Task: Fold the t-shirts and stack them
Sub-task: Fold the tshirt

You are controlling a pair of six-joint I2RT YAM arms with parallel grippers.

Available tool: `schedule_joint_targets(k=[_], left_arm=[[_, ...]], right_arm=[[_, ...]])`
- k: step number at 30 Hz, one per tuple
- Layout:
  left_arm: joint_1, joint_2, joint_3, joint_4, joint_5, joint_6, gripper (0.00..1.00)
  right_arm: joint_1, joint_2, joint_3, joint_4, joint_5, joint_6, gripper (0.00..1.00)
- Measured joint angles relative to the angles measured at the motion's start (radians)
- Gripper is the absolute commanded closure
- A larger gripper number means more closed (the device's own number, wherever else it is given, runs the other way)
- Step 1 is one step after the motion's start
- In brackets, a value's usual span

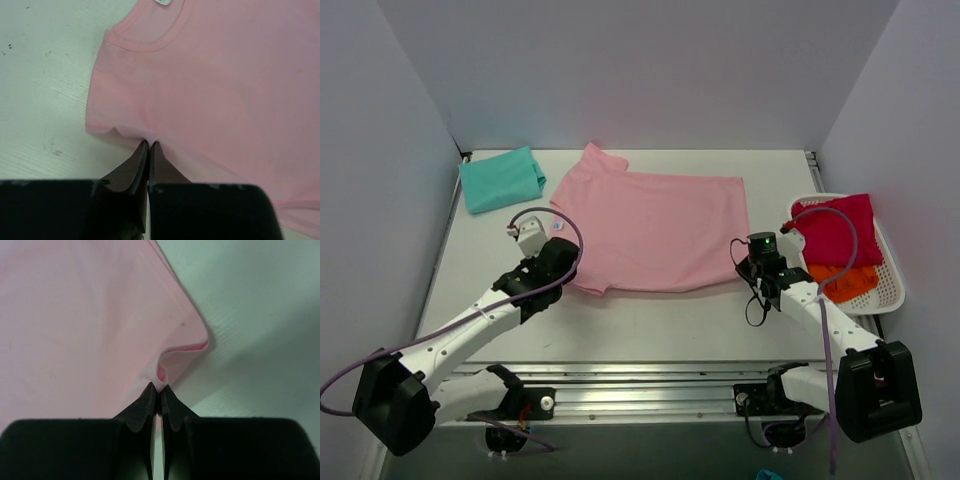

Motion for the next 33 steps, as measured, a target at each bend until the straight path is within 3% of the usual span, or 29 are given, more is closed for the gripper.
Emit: schedule_joint_targets(k=[9, 18, 33], left_arm=[[0.089, 0.252, 0.097, 0.142, 0.108, 0.101, 0.98], [0.154, 0.399, 0.227, 0.207, 0.182, 0.163, 0.98], [0.307, 0.756, 0.507, 0.250, 0.325, 0.247, 0.98]], right_arm=[[-0.008, 0.103, 0.090, 0.028, 0.009, -0.006, 1.00], [-0.041, 0.232, 0.165, 0.043, 0.025, -0.007, 1.00], [-0.085, 0.675, 0.496, 0.076, 0.039, -0.010, 1.00]])
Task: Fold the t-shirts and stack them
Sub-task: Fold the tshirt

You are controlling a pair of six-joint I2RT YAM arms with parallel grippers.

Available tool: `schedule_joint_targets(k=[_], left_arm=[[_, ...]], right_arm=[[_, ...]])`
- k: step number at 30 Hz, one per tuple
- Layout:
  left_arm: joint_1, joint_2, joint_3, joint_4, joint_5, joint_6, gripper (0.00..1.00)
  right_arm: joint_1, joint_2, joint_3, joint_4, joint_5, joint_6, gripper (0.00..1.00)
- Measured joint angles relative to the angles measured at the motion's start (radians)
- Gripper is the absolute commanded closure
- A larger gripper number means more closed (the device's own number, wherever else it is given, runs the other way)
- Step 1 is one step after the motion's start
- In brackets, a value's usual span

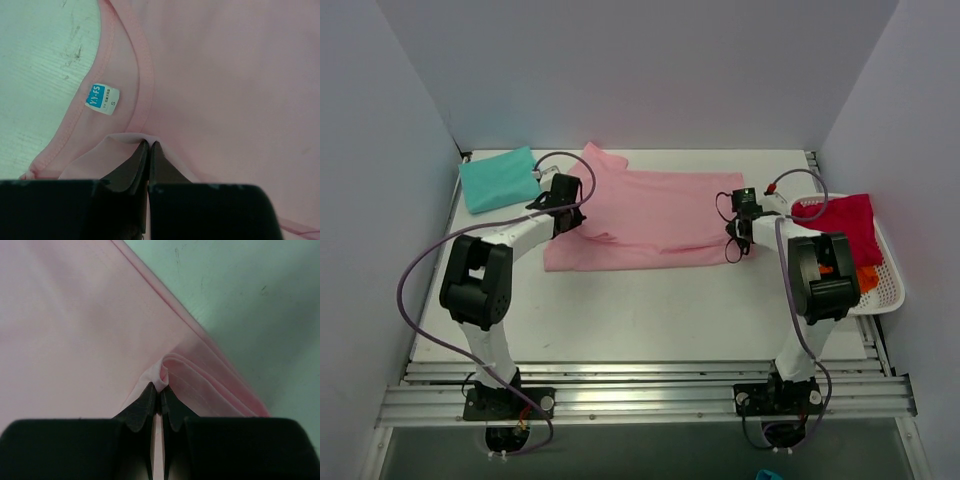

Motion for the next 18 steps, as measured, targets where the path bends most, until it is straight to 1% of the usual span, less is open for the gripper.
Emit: schedule_joint_targets(k=[3, 8, 17, 18], left_arm=[[0.021, 0.050, 0.045, 0.000, 0.026, 0.017, 0.98], [0.052, 0.125, 0.125, 0.000, 0.064, 0.034, 0.98], [0.087, 0.198, 0.167, 0.001, 0.108, 0.045, 0.97], [0.089, 0.200, 0.168, 0.001, 0.111, 0.046, 0.94]], right_arm=[[-0.007, 0.060, 0.026, 0.000, -0.005, 0.000, 1.00], [-0.008, 0.093, 0.079, 0.001, -0.006, 0.004, 1.00], [-0.010, 0.118, 0.138, -0.004, -0.005, 0.007, 1.00], [-0.011, 0.118, 0.141, -0.004, 0.000, 0.007, 1.00]])
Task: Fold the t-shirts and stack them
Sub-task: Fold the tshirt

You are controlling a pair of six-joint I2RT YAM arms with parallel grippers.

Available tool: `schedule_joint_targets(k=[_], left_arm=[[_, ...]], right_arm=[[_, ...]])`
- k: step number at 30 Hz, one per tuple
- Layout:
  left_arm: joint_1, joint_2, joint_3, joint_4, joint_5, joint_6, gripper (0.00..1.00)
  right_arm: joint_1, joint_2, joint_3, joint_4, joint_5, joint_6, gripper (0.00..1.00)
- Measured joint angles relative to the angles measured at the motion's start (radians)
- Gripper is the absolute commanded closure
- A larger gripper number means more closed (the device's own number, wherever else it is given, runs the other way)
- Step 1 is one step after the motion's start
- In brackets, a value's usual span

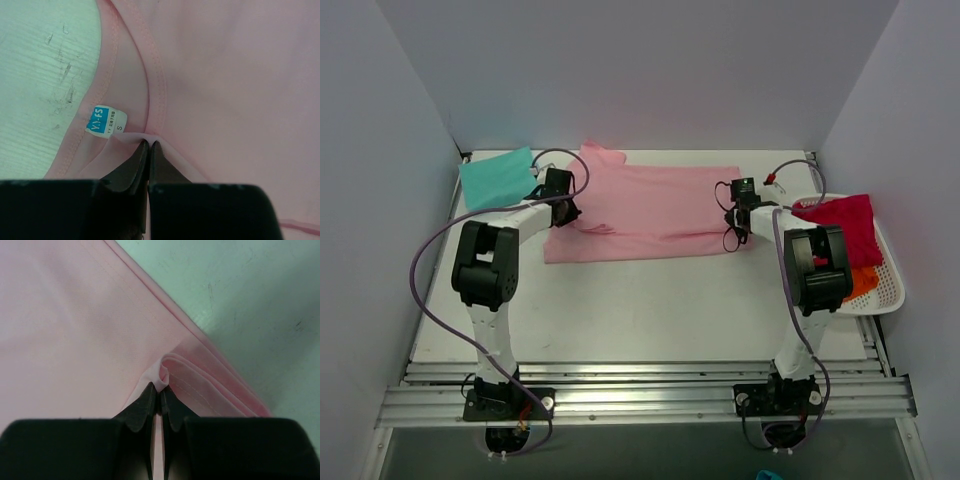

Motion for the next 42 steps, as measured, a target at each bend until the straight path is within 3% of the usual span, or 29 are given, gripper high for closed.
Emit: schedule_joint_targets(k=[1, 2, 3, 4, 5, 6, 8, 10, 18, 24, 26, 27, 28, 29, 32, 36, 38, 42], left_arm=[[0.003, 0.002, 0.000, 0.000, 0.003, 0.001, 0.88], [0.006, 0.003, 0.003, 0.000, 0.008, 0.002, 0.69], [0.009, 0.006, 0.010, -0.001, 0.011, 0.008, 0.55], [0.012, 0.013, 0.022, -0.001, 0.017, 0.013, 0.39], [0.017, 0.022, 0.037, 0.000, 0.022, 0.014, 0.27], [0.021, 0.032, 0.055, 0.000, 0.026, 0.016, 0.09], [0.031, 0.055, 0.090, 0.000, 0.029, 0.018, 0.02], [0.039, 0.076, 0.120, 0.000, 0.025, 0.015, 0.06], [0.067, 0.072, 0.162, 0.004, -0.020, 0.021, 0.06], [0.069, -0.170, -0.053, 0.034, -0.096, -0.004, 0.06], [0.061, -0.272, -0.133, 0.048, -0.115, -0.014, 0.05], [0.053, -0.326, -0.174, 0.063, -0.125, -0.020, 0.05], [0.045, -0.365, -0.206, 0.077, -0.132, -0.027, 0.04], [0.036, -0.396, -0.233, 0.087, -0.134, -0.031, 0.06], [0.002, -0.429, -0.288, 0.124, -0.135, -0.042, 0.23], [-0.048, -0.403, -0.322, 0.127, -0.129, -0.055, 0.80], [-0.071, -0.378, -0.328, 0.128, -0.129, -0.063, 0.87], [-0.094, -0.340, -0.329, 0.128, -0.121, -0.063, 0.90]], right_arm=[[-0.002, 0.000, 0.003, -0.001, 0.004, 0.000, 0.98], [-0.003, 0.000, 0.007, -0.004, 0.008, 0.000, 0.86], [-0.003, 0.000, 0.012, -0.006, 0.013, 0.005, 0.65], [-0.004, 0.000, 0.019, -0.007, 0.020, 0.009, 0.28], [-0.006, 0.003, 0.030, -0.012, 0.024, 0.005, 0.12], [-0.009, 0.007, 0.046, -0.016, 0.030, 0.001, 0.01], [-0.014, 0.025, 0.085, -0.017, 0.041, -0.005, 0.00], [-0.020, 0.055, 0.134, -0.019, 0.052, -0.011, 0.00], [-0.027, 0.128, 0.268, -0.043, 0.085, -0.053, 0.00], [-0.018, -0.052, 0.107, -0.032, 0.133, -0.061, 0.02], [-0.006, -0.168, -0.002, -0.001, 0.149, -0.064, 0.34], [0.005, -0.245, -0.079, 0.035, 0.152, -0.064, 0.80], [0.015, -0.306, -0.137, 0.060, 0.151, -0.064, 1.00], [0.024, -0.356, -0.185, 0.080, 0.151, -0.058, 1.00], [0.051, -0.431, -0.264, 0.137, 0.146, -0.048, 1.00], [0.090, -0.398, -0.267, 0.140, 0.143, -0.044, 1.00], [0.108, -0.369, -0.267, 0.136, 0.143, -0.042, 1.00], [0.145, -0.316, -0.267, 0.134, 0.143, -0.031, 1.00]])
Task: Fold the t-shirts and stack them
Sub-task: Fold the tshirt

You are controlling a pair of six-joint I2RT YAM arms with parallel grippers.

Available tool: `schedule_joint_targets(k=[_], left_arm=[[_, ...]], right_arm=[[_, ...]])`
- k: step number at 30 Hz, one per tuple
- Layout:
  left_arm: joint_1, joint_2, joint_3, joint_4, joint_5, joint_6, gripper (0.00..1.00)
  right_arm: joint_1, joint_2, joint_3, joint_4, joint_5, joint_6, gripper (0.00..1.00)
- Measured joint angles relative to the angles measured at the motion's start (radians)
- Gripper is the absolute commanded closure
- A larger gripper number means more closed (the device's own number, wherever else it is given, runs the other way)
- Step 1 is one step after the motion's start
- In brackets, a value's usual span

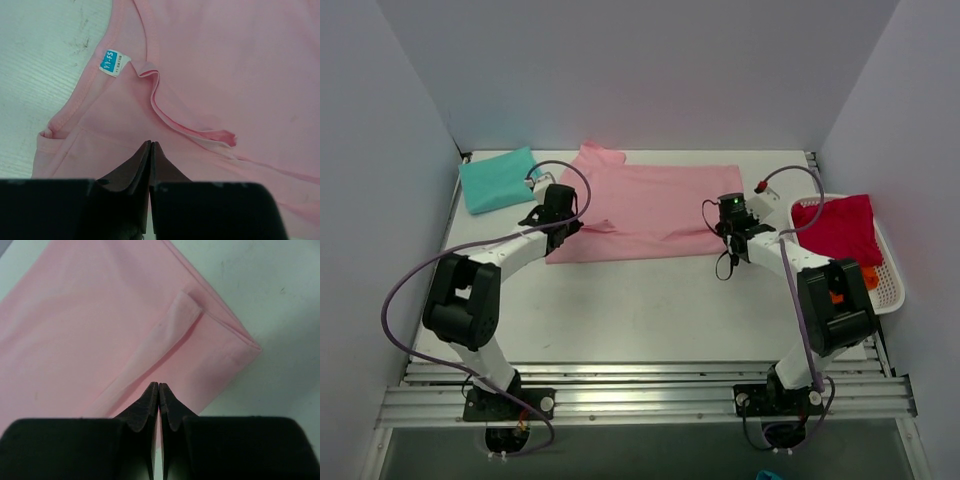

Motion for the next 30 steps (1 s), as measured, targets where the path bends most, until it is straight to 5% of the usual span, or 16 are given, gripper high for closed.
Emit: schedule_joint_targets(k=[14, 30], left_arm=[[-0.001, 0.094, 0.040, 0.007, 0.019, 0.008, 0.91], [0.000, 0.194, 0.127, 0.024, 0.039, 0.035, 0.92]], right_arm=[[0.016, 0.184, 0.043, -0.005, -0.006, 0.027, 1.00], [-0.083, 0.412, 0.288, 0.012, -0.043, 0.023, 1.00]])
